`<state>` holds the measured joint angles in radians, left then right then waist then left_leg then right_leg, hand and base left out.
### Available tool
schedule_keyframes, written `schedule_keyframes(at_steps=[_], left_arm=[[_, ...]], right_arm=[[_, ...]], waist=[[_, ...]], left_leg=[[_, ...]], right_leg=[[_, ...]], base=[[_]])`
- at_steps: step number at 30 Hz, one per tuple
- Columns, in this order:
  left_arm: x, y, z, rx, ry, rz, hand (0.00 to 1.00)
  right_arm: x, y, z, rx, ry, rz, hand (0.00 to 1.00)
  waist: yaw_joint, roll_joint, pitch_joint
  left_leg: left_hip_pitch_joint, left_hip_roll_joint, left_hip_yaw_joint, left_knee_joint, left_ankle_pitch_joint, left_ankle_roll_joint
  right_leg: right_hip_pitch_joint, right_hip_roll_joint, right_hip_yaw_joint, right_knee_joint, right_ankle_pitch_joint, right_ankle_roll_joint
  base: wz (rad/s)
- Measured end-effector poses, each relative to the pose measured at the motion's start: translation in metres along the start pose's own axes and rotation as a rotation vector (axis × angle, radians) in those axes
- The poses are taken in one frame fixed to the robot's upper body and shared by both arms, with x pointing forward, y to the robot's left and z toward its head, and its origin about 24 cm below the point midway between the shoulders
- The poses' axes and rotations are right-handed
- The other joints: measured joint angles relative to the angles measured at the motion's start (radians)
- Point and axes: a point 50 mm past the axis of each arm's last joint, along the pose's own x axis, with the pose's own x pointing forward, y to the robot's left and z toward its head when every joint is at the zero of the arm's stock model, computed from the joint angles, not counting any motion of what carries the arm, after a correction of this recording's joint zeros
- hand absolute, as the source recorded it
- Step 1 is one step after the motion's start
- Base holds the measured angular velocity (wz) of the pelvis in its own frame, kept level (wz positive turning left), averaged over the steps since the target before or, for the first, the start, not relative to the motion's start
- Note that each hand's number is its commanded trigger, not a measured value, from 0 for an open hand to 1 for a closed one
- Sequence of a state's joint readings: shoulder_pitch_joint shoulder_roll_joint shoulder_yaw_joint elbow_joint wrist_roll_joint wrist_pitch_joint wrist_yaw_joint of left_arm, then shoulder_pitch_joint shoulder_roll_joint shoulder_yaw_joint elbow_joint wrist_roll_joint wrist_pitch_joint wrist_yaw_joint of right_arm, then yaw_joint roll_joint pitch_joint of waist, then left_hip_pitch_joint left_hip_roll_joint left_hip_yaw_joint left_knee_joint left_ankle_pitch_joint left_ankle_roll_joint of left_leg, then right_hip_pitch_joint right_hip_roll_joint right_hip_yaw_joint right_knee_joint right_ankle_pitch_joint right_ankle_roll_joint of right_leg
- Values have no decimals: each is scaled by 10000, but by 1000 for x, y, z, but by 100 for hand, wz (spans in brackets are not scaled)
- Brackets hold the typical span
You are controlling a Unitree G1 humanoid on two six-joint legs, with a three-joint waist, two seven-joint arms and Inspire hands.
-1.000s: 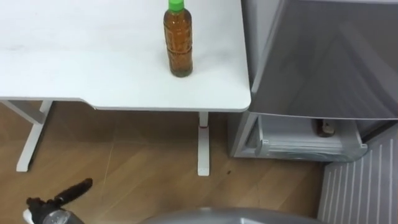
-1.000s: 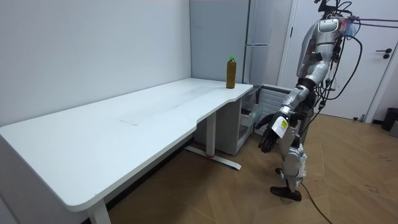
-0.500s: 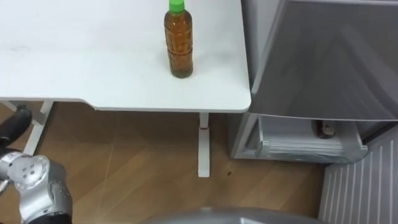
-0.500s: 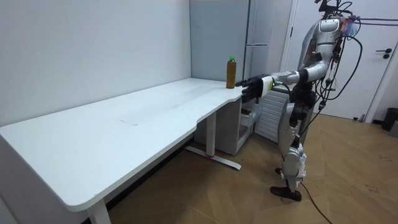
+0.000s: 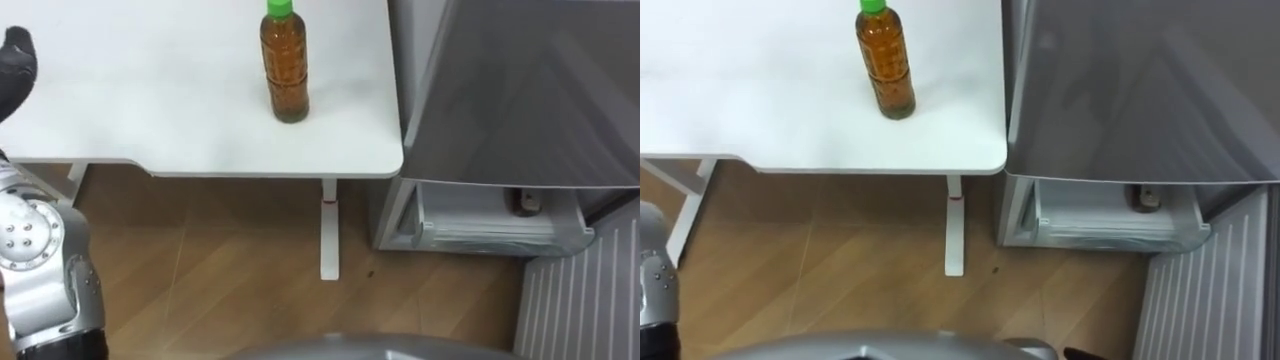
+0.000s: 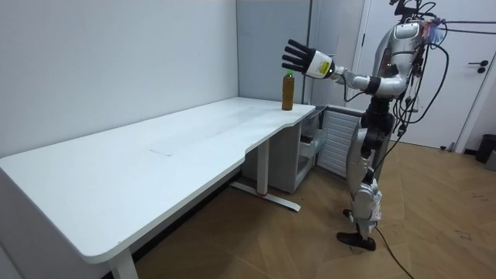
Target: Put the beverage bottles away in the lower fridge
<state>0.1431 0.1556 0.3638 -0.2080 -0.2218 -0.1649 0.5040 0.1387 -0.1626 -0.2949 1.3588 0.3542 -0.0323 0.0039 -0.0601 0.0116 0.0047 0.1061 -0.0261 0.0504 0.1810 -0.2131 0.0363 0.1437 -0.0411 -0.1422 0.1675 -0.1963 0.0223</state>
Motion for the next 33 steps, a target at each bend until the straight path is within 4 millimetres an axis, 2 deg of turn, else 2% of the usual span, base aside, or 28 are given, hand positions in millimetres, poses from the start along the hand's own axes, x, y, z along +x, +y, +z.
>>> schedule_keyframes(at_steps=[2,4,10,16,33], left_arm=[[-2,-6,-2,-20,148,-472,0],[-5,-14,-4,-5,314,-1157,0],[-7,-28,-6,8,500,-2670,0],[-4,-42,-1,-236,323,-3662,0],[-11,-53,-8,-103,993,-5628,0]], right_arm=[[0,0,0,-71,31,30,0],[0,1,0,-73,94,123,0],[0,3,0,-105,115,435,0],[0,4,-1,-481,157,697,0],[1,9,2,-520,360,1142,0]], waist=[[-105,31,11],[-242,45,73],[-503,36,78],[-548,33,83],[-485,28,69]], left_leg=[[-78,-6,-17,62,-5,6],[-81,-13,-20,65,-5,8],[-64,-4,29,10,-5,8],[59,10,66,-57,-3,8],[-13,63,271,-146,-4,5]], right_leg=[[18,-6,2,2,1,0],[21,-13,-2,6,1,0],[-17,-9,37,5,2,-1],[-60,5,95,4,3,-3],[-257,59,298,14,12,-16]], base=[[4],[0],[-3],[-2],[-4]])
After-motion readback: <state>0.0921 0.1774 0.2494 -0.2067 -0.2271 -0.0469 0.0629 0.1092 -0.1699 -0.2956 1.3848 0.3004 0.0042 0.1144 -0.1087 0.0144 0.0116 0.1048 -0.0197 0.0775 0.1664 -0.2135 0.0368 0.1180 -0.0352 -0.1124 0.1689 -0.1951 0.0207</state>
